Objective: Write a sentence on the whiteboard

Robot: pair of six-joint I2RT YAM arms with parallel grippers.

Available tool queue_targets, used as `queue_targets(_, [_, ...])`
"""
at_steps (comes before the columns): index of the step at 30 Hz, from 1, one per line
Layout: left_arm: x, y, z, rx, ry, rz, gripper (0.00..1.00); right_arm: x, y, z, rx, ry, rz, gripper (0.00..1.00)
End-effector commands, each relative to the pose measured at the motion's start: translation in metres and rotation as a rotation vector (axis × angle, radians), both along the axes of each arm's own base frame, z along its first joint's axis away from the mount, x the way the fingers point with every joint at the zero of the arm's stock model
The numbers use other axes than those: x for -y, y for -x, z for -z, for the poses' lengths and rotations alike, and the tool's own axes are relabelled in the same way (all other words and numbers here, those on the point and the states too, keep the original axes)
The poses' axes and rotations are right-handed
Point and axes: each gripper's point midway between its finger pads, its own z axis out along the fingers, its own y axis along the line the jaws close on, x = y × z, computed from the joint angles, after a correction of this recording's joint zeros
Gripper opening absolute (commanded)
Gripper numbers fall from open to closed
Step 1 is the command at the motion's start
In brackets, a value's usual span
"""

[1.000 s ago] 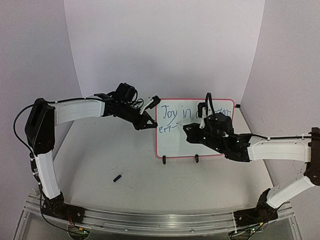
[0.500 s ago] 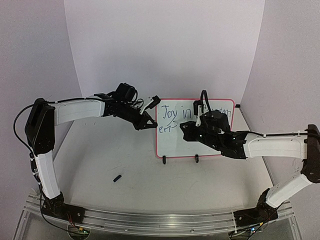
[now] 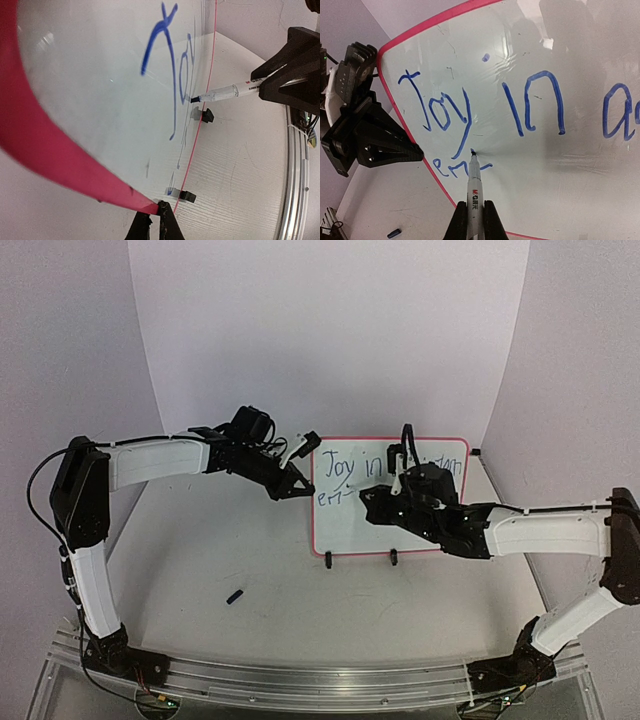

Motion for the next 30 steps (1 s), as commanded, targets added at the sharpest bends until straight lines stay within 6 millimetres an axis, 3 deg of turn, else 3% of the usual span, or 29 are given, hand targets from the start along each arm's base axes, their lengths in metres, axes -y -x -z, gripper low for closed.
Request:
queue_targets(1, [-0.016, 0.023, 0.040, -0.061, -0.164, 0.027, 0.00, 0.010, 0.002, 0.018, -0.047, 0.003, 0.030, 0.00])
queue_targets(11, [-0.016, 0.023, 0.040, -0.061, -0.165, 0.026, 0.00, 0.012, 0.008, 0.035, -0.094, 0.001, 0.022, 0.00])
queue_targets(19, [-0.015, 0.023, 0.040, -0.061, -0.164, 0.027, 0.00, 0.022, 0.006, 0.007, -0.030, -0.008, 0.056, 0.00])
queue_targets(24, [-0.015, 0.023, 0.039, -0.060, -0.163, 0.027, 0.00, 0.018, 0.014, -0.010, 0.031, -0.043, -0.007, 0.00])
queue_targets(30, [-0.016, 0.023, 0.039, -0.059, -0.166, 0.025, 0.00, 0.019, 0.016, 0.009, -0.005, -0.021, -0.012, 0.00])
